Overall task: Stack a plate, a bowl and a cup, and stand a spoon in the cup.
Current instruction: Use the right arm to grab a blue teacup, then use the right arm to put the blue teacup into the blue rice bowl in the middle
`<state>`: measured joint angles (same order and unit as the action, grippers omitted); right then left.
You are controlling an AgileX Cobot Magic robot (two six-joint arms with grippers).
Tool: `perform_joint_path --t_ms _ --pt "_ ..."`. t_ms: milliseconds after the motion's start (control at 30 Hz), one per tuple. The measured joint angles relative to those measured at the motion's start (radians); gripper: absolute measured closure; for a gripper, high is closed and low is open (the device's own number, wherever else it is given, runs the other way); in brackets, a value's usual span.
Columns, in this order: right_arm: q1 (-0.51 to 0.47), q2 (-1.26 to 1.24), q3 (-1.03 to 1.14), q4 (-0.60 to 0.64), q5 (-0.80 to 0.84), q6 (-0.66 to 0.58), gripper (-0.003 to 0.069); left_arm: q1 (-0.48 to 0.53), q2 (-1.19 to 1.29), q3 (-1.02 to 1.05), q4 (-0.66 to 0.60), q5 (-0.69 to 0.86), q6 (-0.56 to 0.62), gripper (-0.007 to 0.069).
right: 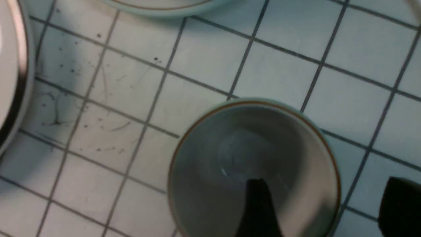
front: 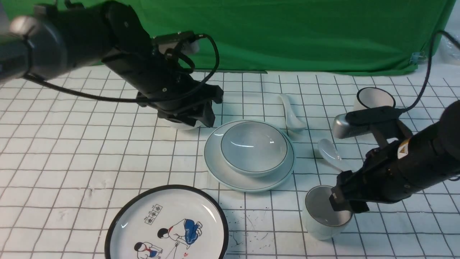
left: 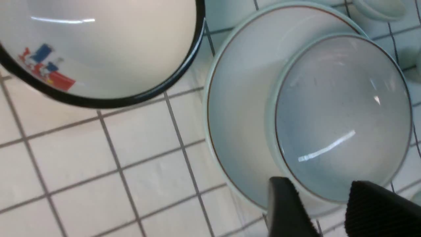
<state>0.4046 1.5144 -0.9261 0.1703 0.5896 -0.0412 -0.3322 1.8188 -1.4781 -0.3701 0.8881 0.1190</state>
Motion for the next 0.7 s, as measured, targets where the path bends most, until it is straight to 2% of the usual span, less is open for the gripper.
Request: perform_joint_path --t_ms 100,133,167,200,233,267,433,700 --pt "0.000 0.084 -0.020 -0.012 -0.018 0.000 0.0295 0.000 -0.078 0.004 0.031 0.083 0.008 0.0524" --pt "0.000 0.089 -0.021 -0.013 -0.018 0.000 0.0295 0.000 -0.078 0.005 0.031 0.088 0.008 0.0524" --pt "0.000 0.118 -0.033 -0.015 -0.019 -0.004 0.0398 0.000 -0.118 0.018 0.039 0.107 0.009 0.0580" --pt "0.000 0.131 -0.046 -0.016 -0.010 -0.010 0.0473 0.000 -0.163 0.038 0.041 0.115 0.010 0.0603" --pt "0.000 0.138 -0.067 -0.018 0.011 -0.016 0.0537 0.000 -0.189 0.059 0.041 0.117 0.010 0.0612" --pt "0.000 0.139 -0.087 -0.022 0.033 -0.020 0.0561 0.000 -0.217 0.079 0.041 0.117 0.011 0.0619" --pt "-0.001 0.134 -0.308 -0.041 0.186 -0.027 0.0565 0.000 -0.397 0.243 0.040 0.088 0.030 0.0624" --pt "0.027 0.284 -0.713 -0.033 0.278 -0.034 0.0565 0.000 -0.607 0.450 0.042 0.003 0.037 0.0624"
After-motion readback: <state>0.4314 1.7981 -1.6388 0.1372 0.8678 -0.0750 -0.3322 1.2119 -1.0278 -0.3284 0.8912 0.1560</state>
